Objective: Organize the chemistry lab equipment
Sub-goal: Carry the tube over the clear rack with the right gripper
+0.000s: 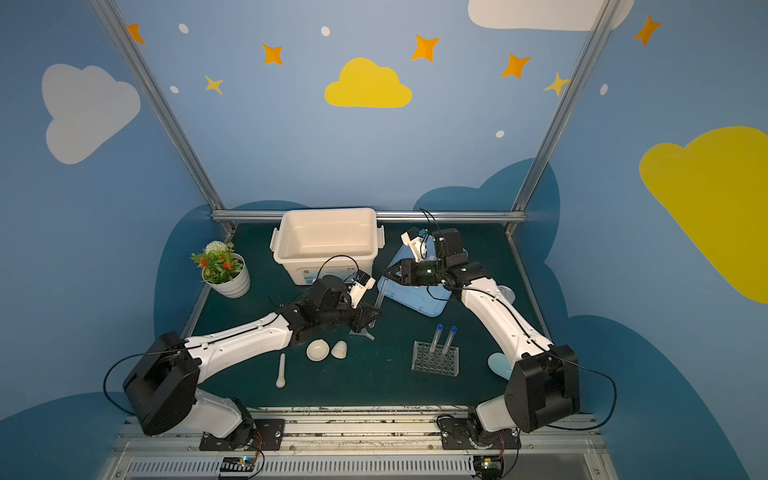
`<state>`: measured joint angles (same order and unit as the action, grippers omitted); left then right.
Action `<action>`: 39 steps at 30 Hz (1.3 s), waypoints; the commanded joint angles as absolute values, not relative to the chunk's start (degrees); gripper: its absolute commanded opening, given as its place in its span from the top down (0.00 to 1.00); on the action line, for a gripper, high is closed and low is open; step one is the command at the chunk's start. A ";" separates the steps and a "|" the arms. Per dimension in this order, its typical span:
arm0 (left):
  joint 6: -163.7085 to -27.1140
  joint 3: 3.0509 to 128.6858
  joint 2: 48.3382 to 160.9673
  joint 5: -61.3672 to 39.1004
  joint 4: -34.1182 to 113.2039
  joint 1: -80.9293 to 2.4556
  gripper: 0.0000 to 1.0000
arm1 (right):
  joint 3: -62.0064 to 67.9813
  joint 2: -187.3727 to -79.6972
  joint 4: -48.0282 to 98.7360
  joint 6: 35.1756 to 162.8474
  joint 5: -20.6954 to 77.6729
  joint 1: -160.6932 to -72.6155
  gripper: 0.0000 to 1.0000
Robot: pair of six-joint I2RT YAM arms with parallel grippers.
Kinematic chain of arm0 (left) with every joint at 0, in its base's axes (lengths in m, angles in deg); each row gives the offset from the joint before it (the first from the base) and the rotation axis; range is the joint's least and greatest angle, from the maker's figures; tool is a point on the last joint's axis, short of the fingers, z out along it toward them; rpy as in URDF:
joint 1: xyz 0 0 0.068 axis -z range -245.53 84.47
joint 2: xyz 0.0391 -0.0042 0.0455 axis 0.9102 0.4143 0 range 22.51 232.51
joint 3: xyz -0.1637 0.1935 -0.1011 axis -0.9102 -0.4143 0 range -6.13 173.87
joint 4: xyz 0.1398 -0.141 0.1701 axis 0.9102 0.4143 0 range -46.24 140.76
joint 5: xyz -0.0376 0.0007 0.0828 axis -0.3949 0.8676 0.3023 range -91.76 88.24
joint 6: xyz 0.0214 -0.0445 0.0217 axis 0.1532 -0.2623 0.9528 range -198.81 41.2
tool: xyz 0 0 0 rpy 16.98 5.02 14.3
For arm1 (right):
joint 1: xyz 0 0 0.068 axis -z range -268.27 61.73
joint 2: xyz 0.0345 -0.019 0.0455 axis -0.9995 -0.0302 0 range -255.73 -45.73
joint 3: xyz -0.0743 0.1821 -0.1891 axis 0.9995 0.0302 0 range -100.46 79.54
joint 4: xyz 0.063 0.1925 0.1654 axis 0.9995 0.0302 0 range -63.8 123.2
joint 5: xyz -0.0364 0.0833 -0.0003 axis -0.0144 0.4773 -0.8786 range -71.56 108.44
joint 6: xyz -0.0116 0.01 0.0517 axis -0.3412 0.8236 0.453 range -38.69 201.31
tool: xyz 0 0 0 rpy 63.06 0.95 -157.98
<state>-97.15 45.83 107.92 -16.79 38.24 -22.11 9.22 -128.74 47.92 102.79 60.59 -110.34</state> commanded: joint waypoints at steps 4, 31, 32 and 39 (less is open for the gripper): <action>-96.21 47.76 108.40 -17.86 38.75 -21.84 0.95 | 7.13 -129.87 50.24 101.11 61.92 -110.34 0.63; -96.67 47.44 108.63 -17.94 38.00 -21.50 0.95 | 7.65 -130.81 49.49 100.87 62.21 -110.42 0.73; -96.73 47.39 108.58 -17.89 37.95 -21.51 0.95 | 7.73 -130.74 49.58 100.78 62.21 -110.42 0.74; -96.88 47.33 108.51 -17.84 37.88 -21.58 0.95 | 8.00 -130.55 49.89 100.40 62.21 -110.40 0.82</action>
